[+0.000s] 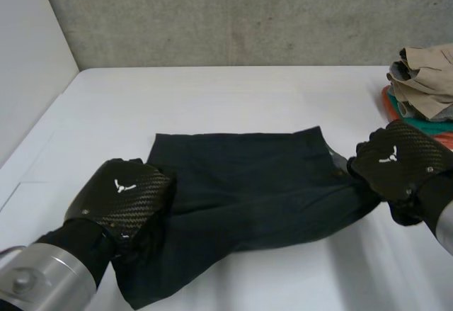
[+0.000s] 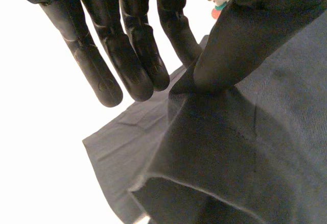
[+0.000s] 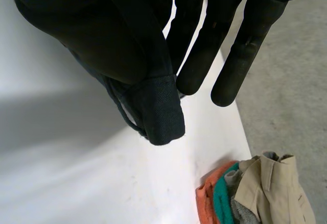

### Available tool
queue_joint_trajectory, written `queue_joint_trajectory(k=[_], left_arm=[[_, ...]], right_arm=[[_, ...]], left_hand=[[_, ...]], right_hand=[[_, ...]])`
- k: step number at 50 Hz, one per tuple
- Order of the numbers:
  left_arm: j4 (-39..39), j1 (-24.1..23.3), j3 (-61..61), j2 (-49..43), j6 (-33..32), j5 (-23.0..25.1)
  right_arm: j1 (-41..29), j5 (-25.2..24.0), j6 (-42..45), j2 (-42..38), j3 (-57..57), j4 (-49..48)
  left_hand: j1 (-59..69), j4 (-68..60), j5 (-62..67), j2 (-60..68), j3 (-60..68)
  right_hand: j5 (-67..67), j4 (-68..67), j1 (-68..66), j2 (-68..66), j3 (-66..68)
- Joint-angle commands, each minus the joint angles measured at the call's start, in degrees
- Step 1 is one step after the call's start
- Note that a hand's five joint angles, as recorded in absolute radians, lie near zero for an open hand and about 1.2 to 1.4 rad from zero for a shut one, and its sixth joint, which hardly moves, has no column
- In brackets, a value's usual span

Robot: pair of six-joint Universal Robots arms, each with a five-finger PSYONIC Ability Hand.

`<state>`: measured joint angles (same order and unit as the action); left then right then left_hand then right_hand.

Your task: Fold the laundry.

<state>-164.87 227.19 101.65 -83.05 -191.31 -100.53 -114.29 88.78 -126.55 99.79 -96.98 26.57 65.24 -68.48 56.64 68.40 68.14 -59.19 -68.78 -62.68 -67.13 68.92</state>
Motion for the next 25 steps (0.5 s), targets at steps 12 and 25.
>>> queue_joint_trajectory(k=[12,25], left_arm=[[-9.33,8.44,-15.85,-32.60,-6.52,5.16],[-45.69,14.25,-44.69,-38.68,-29.89,6.04]], right_arm=[[-1.46,2.36,0.25,-27.44,5.56,-10.47],[-2.78,7.02,-2.74,-36.95,33.95,-46.30]], left_hand=[[14.76,-11.52,13.36,11.60,11.86],[14.76,-11.52,13.36,11.60,11.86]], right_hand=[[-10.81,-11.22,-17.32,-12.87,11.08],[-10.81,-11.22,-17.32,-12.87,11.08]])
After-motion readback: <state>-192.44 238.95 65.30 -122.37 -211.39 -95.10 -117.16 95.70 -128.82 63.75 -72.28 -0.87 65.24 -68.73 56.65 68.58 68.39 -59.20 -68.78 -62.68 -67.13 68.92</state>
